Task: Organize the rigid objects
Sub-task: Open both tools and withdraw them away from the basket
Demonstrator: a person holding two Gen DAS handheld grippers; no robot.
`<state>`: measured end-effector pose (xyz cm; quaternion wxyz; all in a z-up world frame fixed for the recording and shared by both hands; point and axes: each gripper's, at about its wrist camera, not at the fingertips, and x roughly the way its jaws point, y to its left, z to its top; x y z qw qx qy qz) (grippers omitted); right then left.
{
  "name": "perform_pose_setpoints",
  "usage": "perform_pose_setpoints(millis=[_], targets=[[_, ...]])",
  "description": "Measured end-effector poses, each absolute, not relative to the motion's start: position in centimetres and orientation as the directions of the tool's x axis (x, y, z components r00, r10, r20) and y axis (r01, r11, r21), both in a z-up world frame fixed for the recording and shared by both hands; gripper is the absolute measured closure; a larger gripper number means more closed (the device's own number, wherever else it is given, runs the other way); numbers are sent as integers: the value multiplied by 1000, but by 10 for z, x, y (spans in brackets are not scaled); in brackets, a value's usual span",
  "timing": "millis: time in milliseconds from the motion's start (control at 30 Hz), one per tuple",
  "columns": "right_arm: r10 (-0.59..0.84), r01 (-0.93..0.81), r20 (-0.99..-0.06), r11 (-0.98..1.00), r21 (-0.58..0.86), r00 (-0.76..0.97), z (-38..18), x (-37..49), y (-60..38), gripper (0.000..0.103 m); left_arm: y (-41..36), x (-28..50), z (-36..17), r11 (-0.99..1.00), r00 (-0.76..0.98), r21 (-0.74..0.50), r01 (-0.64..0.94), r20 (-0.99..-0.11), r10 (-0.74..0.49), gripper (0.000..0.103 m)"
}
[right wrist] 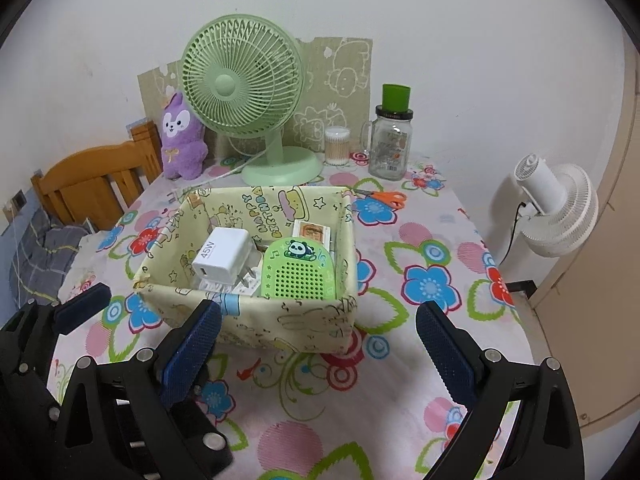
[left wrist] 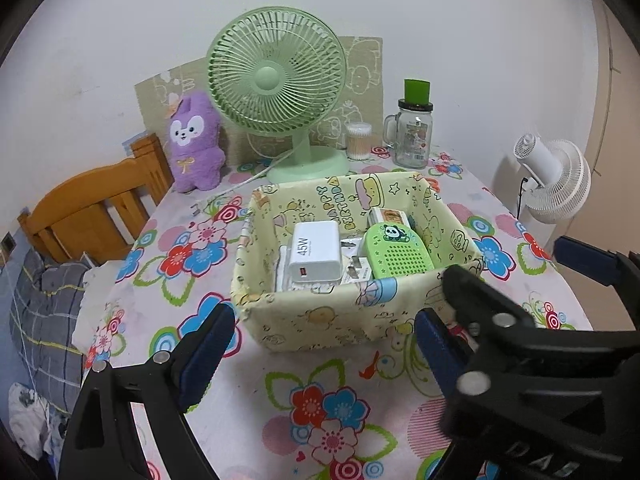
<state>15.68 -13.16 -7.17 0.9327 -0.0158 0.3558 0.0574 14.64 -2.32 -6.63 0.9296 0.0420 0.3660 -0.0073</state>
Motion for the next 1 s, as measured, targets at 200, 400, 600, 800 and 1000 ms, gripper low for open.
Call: perform_pose_setpoints(millis=[200, 400, 600, 800, 1000], targets=[[99, -109, -655, 994, 25, 749, -70, 140, -138, 4, -19, 133, -65, 996, 734, 84, 23, -678, 41, 10], [81, -90, -641, 996, 19, 763, -63, 121, -144, 4, -17, 115, -56, 996, 754, 92, 3, -655, 58, 10], [98, -87, -623, 995, 49, 776, -52, 101, -151, 4, -13, 93, -42, 996, 780, 83, -24, -622, 70, 7], [85, -73, -594, 996, 45, 800, -39, 78, -157, 4, -8, 72, -30, 997, 802, 73, -31, -594, 69, 3], [67, -52, -563, 998, 44, 823, -27, 55, -166, 3, -11, 52, -18, 997, 823, 78, -21, -564, 61, 1]])
